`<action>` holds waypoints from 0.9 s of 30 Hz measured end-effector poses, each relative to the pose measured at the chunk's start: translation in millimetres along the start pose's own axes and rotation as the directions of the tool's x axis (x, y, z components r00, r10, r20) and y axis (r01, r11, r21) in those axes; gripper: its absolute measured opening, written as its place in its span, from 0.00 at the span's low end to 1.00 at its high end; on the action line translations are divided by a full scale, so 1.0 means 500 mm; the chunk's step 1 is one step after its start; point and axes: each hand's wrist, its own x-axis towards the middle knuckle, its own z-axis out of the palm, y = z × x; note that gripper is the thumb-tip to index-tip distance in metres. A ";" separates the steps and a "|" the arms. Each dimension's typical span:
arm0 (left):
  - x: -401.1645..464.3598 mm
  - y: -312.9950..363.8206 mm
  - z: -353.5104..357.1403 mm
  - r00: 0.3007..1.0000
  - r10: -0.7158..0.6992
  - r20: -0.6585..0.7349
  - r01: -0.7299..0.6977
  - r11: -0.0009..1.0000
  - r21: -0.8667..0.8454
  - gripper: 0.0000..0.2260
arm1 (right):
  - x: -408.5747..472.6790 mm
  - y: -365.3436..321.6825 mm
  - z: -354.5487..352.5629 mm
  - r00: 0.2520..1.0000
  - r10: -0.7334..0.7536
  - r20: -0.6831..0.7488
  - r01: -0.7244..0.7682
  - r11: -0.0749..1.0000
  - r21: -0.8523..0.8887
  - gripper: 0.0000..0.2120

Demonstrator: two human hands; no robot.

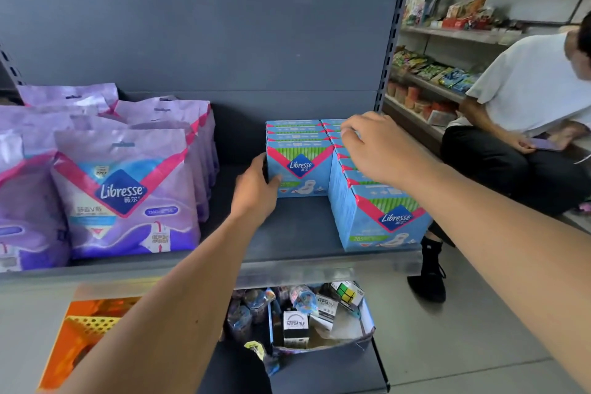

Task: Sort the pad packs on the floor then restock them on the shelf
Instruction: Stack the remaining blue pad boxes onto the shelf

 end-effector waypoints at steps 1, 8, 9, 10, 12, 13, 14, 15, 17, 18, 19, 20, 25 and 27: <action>0.000 0.003 -0.001 1.000 0.000 0.005 0.000 1.000 0.027 0.19 | 0.002 0.000 -0.001 1.000 -0.004 0.002 0.004 1.000 -0.001 0.18; -0.017 0.025 -0.006 0.995 -0.073 0.072 0.067 0.994 0.081 0.18 | 0.000 0.004 0.002 0.993 0.001 0.119 0.003 1.000 -0.030 0.19; -0.023 0.027 -0.009 0.995 -0.072 0.072 0.067 0.995 0.073 0.22 | -0.004 0.004 -0.001 0.990 0.003 0.142 0.004 0.999 -0.044 0.20; -0.032 0.031 -0.012 0.996 -0.062 0.061 0.058 0.996 0.069 0.28 | -0.009 0.003 -0.005 0.987 0.003 0.160 0.007 0.998 -0.060 0.21; -0.052 0.043 -0.023 1.000 0.015 0.010 -0.015 0.996 0.090 0.33 | -0.024 0.000 -0.013 0.985 -0.002 0.173 0.017 0.996 -0.087 0.21; -0.062 0.050 -0.030 0.996 0.085 -0.025 -0.081 0.988 0.130 0.31 | -0.032 -0.002 -0.018 0.985 -0.004 0.173 0.021 0.995 -0.097 0.21; -0.072 0.060 -0.038 0.985 0.165 -0.053 -0.152 0.969 0.193 0.29 | -0.042 -0.004 -0.025 0.985 -0.005 0.171 0.024 0.994 -0.106 0.20; -0.083 0.071 -0.045 0.967 0.245 -0.073 -0.218 0.939 0.266 0.26 | -0.054 -0.007 -0.032 0.985 -0.005 0.170 0.025 0.993 -0.113 0.19; -0.105 0.100 -0.058 0.933 0.352 -0.080 -0.297 0.874 0.385 0.23 | -0.082 -0.014 -0.054 0.986 -0.005 0.165 0.027 0.991 -0.128 0.19; -0.117 0.121 -0.063 0.920 0.386 -0.060 -0.327 0.844 0.426 0.22 | -0.099 -0.017 -0.066 0.988 -0.003 0.155 0.026 0.989 -0.146 0.19; -0.130 0.143 -0.066 0.909 0.416 -0.024 -0.359 0.810 0.463 0.21 | -0.118 -0.017 -0.079 0.990 -0.002 0.142 0.027 0.984 -0.175 0.19; -0.146 0.167 -0.070 0.895 0.445 0.021 -0.395 0.772 0.499 0.20 | -0.138 -0.017 -0.092 0.992 -0.006 0.129 0.034 0.976 -0.215 0.19; -0.237 0.284 -0.054 0.827 0.497 0.261 -0.546 0.602 0.583 0.21 | -0.249 -0.001 -0.154 0.996 0.013 0.086 0.013 0.956 -0.292 0.20; -0.284 0.330 -0.035 0.802 0.499 0.328 -0.588 0.563 0.581 0.22 | -0.306 0.016 -0.186 0.997 0.039 0.068 -0.017 0.954 -0.300 0.20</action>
